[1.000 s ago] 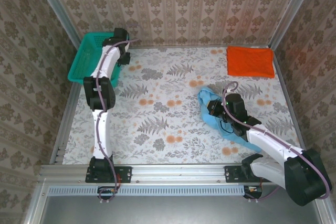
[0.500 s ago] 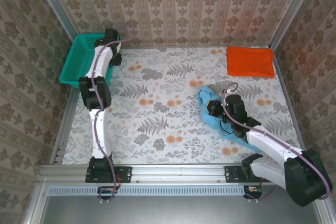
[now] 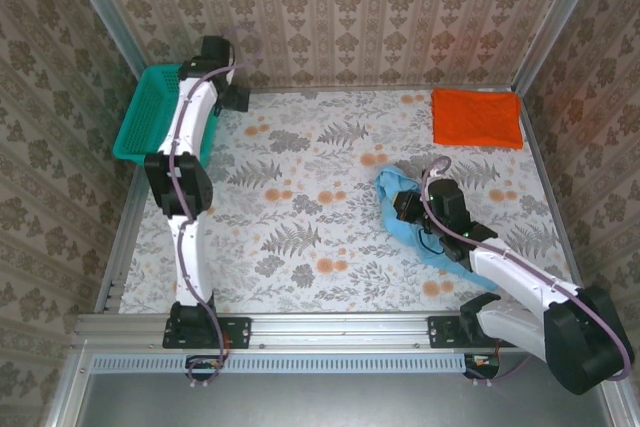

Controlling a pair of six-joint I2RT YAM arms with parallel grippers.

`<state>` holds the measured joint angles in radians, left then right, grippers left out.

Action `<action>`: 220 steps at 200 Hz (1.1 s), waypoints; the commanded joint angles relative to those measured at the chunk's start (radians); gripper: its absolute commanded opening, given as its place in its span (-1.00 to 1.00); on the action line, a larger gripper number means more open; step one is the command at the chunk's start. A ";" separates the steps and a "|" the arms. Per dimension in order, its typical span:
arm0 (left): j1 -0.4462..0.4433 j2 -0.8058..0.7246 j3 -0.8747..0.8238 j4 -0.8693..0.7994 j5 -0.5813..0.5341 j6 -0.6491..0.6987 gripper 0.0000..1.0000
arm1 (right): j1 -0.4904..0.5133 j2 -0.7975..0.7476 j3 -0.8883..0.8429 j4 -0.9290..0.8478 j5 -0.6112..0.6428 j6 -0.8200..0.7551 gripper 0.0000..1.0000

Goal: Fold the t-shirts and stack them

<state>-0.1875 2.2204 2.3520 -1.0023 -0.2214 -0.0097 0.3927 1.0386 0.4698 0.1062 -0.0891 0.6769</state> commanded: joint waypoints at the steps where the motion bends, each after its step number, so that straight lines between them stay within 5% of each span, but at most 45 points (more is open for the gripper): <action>1: -0.122 -0.258 -0.093 0.015 0.003 -0.134 1.00 | 0.071 -0.065 0.154 -0.108 -0.007 -0.059 -0.90; 26: -0.218 -0.474 -0.342 0.141 0.015 -0.237 1.00 | 0.168 -0.057 0.353 -0.226 -0.050 -0.112 -0.88; 51: -0.222 -0.662 -0.583 0.215 -0.012 -0.380 1.00 | 0.221 0.014 0.494 -0.294 -0.053 -0.130 -0.73; 89: -0.174 -0.893 -0.985 0.330 0.024 -0.542 0.99 | 0.278 0.182 0.537 -0.358 -0.139 -0.138 0.06; 114: -0.180 -0.917 -1.116 0.328 0.139 -0.552 1.00 | 0.219 0.147 0.497 -0.457 -0.013 -0.160 0.36; 145: -0.233 -0.881 -1.227 0.343 0.254 -0.541 1.00 | 0.056 0.021 0.347 -0.483 -0.086 -0.131 0.43; 182: -0.367 -0.782 -1.249 0.368 0.294 -0.509 1.00 | 0.053 0.060 0.229 -0.541 -0.169 -0.157 0.36; 220: -0.443 -0.564 -1.080 0.335 0.287 -0.527 0.90 | 0.054 0.172 0.201 -0.507 -0.207 -0.154 0.19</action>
<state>-0.5987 1.5513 1.1645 -0.6624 0.0551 -0.5240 0.4431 1.1599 0.6838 -0.3981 -0.2302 0.5262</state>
